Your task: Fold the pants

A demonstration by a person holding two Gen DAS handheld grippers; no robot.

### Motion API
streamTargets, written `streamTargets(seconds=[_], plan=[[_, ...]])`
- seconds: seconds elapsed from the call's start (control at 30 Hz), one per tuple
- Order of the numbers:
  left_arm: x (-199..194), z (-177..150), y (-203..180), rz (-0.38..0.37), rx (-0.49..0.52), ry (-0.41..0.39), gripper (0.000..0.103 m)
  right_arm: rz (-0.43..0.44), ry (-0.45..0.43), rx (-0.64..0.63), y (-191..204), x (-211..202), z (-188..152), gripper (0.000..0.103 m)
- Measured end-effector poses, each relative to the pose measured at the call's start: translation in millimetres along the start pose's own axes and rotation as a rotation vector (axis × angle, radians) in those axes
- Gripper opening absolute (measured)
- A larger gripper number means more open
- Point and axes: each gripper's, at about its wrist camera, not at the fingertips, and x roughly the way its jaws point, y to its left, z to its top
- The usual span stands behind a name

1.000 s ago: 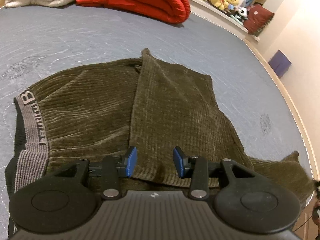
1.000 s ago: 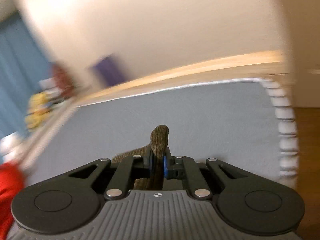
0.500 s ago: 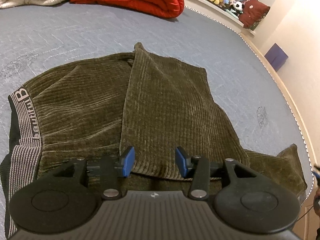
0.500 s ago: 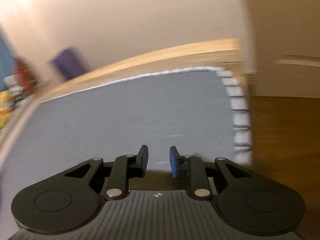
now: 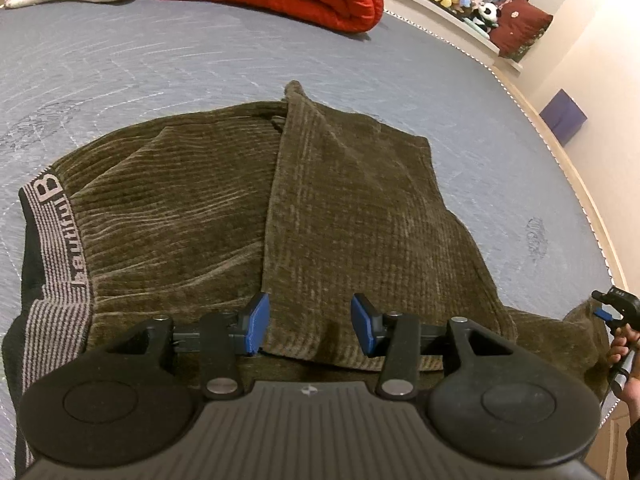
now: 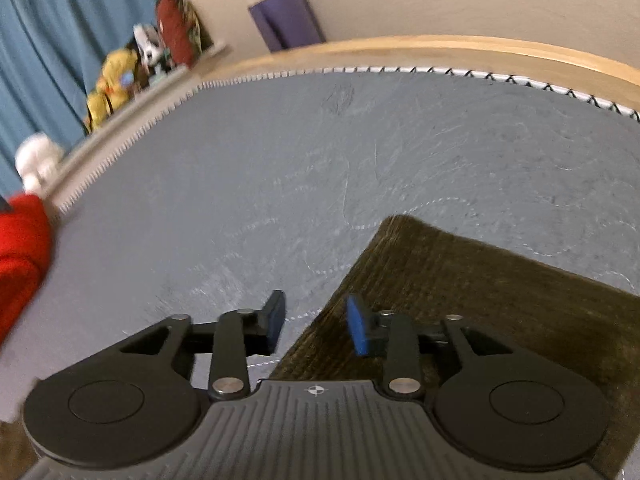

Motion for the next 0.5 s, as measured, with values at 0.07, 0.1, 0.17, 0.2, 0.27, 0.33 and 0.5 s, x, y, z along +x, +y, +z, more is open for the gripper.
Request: streamTargets(seconds=[0.07, 0.1, 0.17, 0.2, 0.27, 0.33, 0.5], plan=[[0, 1, 5, 0.005, -0.007, 0.002, 0.05, -0.058, 0.03, -0.035, 8, 11, -3, 0.046], [1, 2, 6, 0.006, -0.012, 0.003, 0.05, -0.088, 0.043, -0.045, 9, 19, -4, 0.046], [2, 3, 9, 0.008, -0.019, 0.004, 0.051, -0.121, 0.033, -0.08, 16, 26, -3, 0.046], [2, 3, 10, 0.008, -0.019, 0.004, 0.051, -0.155, 0.032, -0.118, 23, 29, -3, 0.034], [4, 3, 9, 0.008, -0.02, 0.004, 0.051, -0.221, 0.024, -0.158, 33, 34, -1, 0.009], [5, 4, 8, 0.006, -0.016, 0.003, 0.051, -0.218, 0.005, -0.084, 27, 34, 6, 0.006], [6, 4, 4, 0.001, 0.01, 0.002, 0.052, -0.197, -0.242, 0.138, 2, -3, 29, 0.005]])
